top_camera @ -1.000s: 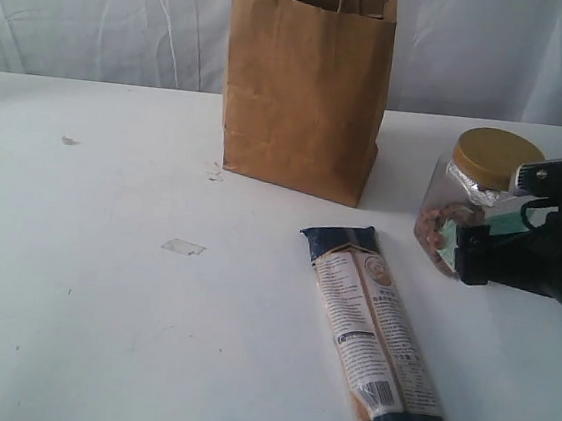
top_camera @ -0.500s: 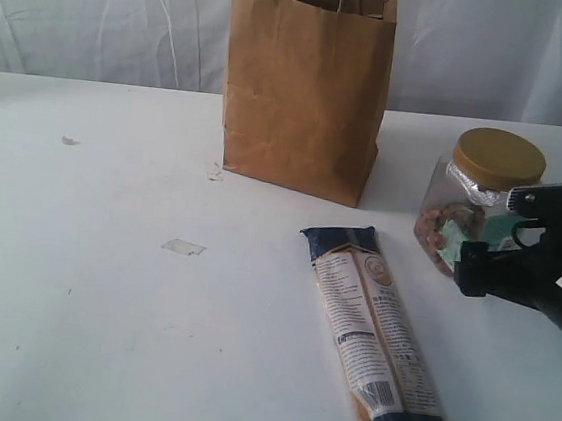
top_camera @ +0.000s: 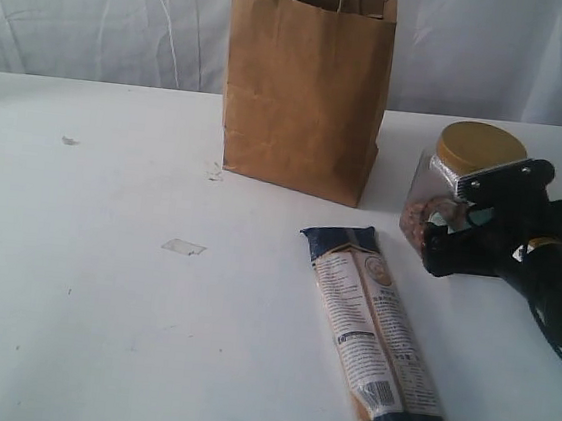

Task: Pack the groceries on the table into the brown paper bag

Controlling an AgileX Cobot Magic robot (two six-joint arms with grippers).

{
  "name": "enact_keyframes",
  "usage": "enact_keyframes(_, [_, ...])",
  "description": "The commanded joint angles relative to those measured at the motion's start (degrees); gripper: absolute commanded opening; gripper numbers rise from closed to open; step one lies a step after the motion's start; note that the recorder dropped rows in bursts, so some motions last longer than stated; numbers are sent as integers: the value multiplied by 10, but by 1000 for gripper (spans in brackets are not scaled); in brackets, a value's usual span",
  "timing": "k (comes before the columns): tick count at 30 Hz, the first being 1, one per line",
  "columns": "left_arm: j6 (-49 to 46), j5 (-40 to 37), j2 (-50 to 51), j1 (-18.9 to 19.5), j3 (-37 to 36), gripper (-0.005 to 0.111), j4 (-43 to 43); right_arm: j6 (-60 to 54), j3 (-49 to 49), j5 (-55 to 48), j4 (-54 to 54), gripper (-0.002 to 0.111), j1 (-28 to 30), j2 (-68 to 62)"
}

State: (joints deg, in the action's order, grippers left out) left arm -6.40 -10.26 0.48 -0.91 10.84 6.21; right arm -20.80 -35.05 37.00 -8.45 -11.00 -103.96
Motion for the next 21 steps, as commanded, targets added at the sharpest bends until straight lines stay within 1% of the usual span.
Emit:
enact_keyframes(1, [1,-1,-5,-4,-2,0,1,-34,-23,8,1,104,6,-25])
enact_keyframes(6, [1,-1,-5,-4,-2,0,1,-28,-43,41,2,104,8,-45])
enact_keyframes(10, [1,-1,-5,-4,-2,0,1,59,-65,55,6,104,8,-64])
enact_keyframes(12, [1,-1,-5,-4,-2,0,1,83,-78,55,8,104,8,-78])
enact_keyframes(18, [1,-1,-5,-4,-2,0,1,91,-93,48,42,104,8,-98])
enact_keyframes(19, [1,-1,-5,-4,-2,0,1,91,-93,47,42,102,8,-98])
enact_keyframes(21, [1,-1,-5,-4,-2,0,1,91,-94,47,38,94,8,-98])
